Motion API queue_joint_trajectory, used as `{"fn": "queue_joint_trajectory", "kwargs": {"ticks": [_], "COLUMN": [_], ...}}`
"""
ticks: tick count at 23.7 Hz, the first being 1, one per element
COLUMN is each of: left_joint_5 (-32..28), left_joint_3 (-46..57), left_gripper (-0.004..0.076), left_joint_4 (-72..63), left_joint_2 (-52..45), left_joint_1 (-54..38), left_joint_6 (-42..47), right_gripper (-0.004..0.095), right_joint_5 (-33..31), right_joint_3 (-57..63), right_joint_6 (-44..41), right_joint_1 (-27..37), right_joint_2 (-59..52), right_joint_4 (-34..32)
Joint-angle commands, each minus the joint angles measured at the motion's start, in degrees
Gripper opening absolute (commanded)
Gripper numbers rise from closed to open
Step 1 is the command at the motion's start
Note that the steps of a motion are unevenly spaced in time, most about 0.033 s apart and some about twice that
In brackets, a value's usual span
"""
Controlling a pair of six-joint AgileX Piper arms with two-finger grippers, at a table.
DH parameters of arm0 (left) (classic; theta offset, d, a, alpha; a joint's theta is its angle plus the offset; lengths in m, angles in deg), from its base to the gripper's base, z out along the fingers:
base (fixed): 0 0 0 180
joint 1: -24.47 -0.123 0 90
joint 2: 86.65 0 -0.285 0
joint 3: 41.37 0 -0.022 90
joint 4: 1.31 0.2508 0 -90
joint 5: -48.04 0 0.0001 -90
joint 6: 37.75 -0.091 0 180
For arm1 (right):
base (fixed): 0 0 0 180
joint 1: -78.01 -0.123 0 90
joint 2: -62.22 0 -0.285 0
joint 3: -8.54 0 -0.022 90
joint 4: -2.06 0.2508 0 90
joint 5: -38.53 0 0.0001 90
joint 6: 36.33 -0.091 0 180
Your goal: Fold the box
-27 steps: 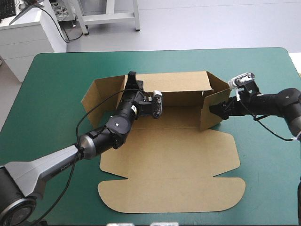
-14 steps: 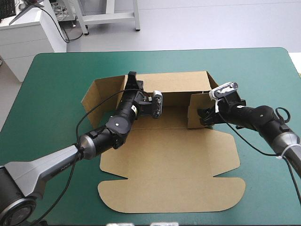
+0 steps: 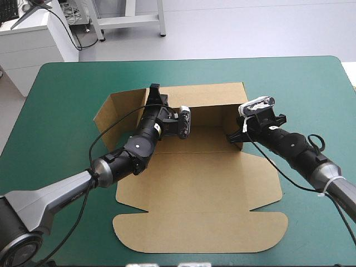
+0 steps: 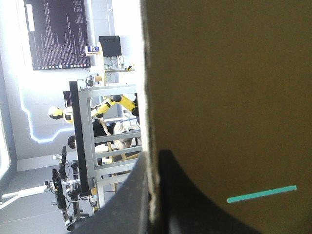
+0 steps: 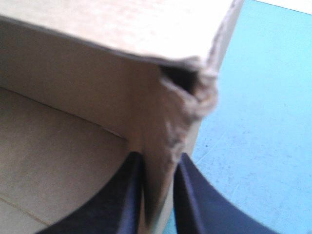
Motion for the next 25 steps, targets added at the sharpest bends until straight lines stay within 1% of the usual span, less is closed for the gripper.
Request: {"fn": "queue_joint_trajectory", "kwargs": {"ticks": [1, 7, 9, 10, 11, 14, 16, 17, 18, 21, 23, 25], "left_joint_5": [-2.94, -2.94, -2.94, -2.94, -2.94, -4.1, -4.88, -5.11, -5.11, -4.38, -2.39, 0.66], "left_joint_3": [-1.29, -1.29, -1.29, -1.4, -1.4, -1.4, -1.4, -1.4, -1.4, -1.4, -1.4, -1.4], "left_gripper": [-0.0008, -0.0008, 0.0015, 0.0083, 0.0172, 0.0363, 0.0461, 0.0491, 0.0502, 0.0501, 0.0501, 0.0501], "left_joint_4": [0.03, 0.03, 0.03, 0.03, 0.03, 0.03, 0.03, 0.03, 0.03, 0.03, 0.03, 0.03], "left_joint_2": [-1.66, -1.66, -1.66, -1.66, -1.66, -1.66, -1.66, -1.66, -1.66, -1.76, -1.76, -1.76], "left_joint_1": [0.68, 0.68, 0.68, 0.68, 0.68, 0.68, 0.68, 0.68, 0.78, 1.26, 2.33, 4.34], "left_joint_6": [0.0, 0.0, 0.44, 0.52, 0.52, 0.52, 0.52, 0.52, 0.52, 0.52, 0.52, 0.52], "right_gripper": [-0.0009, -0.0017, -0.0017, -0.0017, -0.0017, -0.0017, -0.0019, -0.0019, -0.0019, -0.0019, -0.0019, -0.0019], "right_joint_5": [-1.16, -1.26, -1.26, -1.26, -1.26, -1.26, -1.14, -1.14, -0.94, -0.34, 0.88, 3.8], "right_joint_3": [-1.83, -1.83, -1.83, -1.83, -1.83, -1.83, -1.83, -1.83, -1.83, -1.83, -1.83, -1.83], "right_joint_6": [0.36, 0.36, 0.36, 0.36, 0.36, 0.36, 0.36, 0.36, 0.36, 0.36, 0.36, 0.36], "right_joint_1": [-0.76, -0.76, -0.76, -0.76, -0.76, -0.76, -0.76, -0.76, -0.76, -0.76, -0.76, -0.76], "right_joint_2": [-1.88, -1.88, -1.88, -1.88, -1.88, -1.88, -1.88, -1.88, -1.88, -1.88, -1.88, -1.88], "right_joint_4": [1.07, 1.07, 1.07, 0.97, 0.97, 0.97, 0.97, 0.97, 0.97, 0.97, 0.97, 1.92]}}
